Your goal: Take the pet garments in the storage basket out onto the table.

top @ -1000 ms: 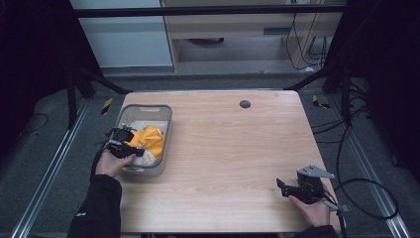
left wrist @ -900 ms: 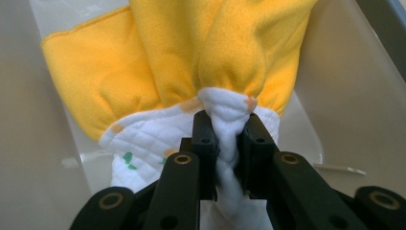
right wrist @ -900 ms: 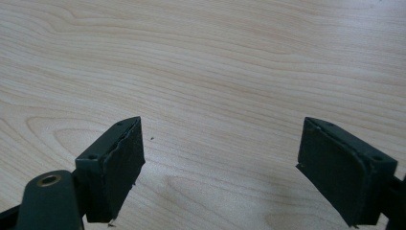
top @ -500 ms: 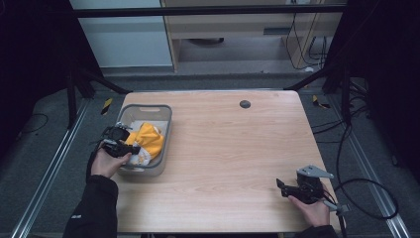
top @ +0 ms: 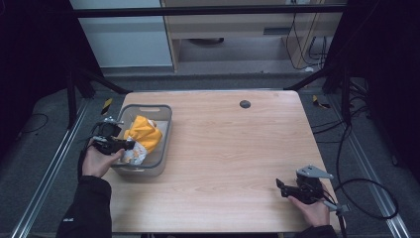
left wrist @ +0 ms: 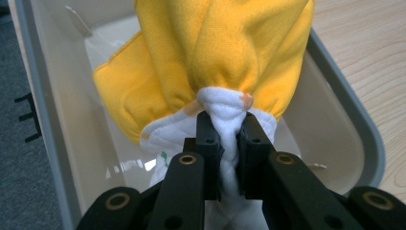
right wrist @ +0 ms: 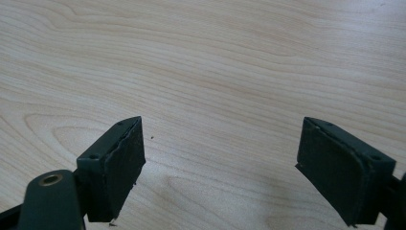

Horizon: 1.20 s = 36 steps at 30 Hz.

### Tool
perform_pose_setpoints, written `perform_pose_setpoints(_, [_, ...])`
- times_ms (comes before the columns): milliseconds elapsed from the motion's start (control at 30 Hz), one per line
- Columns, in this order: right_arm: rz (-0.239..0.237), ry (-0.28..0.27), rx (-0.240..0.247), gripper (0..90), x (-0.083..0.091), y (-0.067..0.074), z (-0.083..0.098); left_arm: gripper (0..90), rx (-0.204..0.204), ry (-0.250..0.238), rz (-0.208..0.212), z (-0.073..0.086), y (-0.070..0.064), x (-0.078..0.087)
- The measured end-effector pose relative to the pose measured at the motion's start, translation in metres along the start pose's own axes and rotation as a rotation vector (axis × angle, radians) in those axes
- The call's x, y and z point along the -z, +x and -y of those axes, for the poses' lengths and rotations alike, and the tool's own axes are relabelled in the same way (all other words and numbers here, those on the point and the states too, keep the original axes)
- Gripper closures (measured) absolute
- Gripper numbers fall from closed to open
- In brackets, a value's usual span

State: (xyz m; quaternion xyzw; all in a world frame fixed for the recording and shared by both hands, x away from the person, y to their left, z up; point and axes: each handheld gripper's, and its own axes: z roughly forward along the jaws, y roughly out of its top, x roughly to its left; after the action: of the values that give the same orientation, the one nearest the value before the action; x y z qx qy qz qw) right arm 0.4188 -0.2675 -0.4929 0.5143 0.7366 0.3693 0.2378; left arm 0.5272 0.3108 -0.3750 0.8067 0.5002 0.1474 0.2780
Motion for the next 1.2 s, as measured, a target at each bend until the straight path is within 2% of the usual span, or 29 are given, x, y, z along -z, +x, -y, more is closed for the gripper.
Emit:
perform_pose_setpoints(33, [-0.003,0.003,-0.01,16.4,0.001,0.001,0.0,81.6,-0.007,-0.007,0.0,-0.001,-0.002,0.003])
perform_pose_setpoints(433, [0.001,-0.003,0.003,16.5,0.001,0.0,0.0,81.7,-0.048,-0.055,0.0,-0.014,-0.011,0.034])
perform_pose_setpoints(733, [0.005,-0.021,0.004,16.5,0.003,0.0,-0.001,81.7,-0.103,-0.086,0.013,-0.017,-0.024,0.064])
perform_pose_setpoints(967, [0.011,-0.034,0.013,16.3,0.003,0.0,-0.001,81.6,-0.144,-0.104,0.044,-0.017,-0.035,0.079])
perform_pose_setpoints(1200, [0.015,-0.037,0.017,16.0,0.003,0.0,-0.001,81.6,-0.193,-0.125,0.069,-0.02,-0.052,0.092])
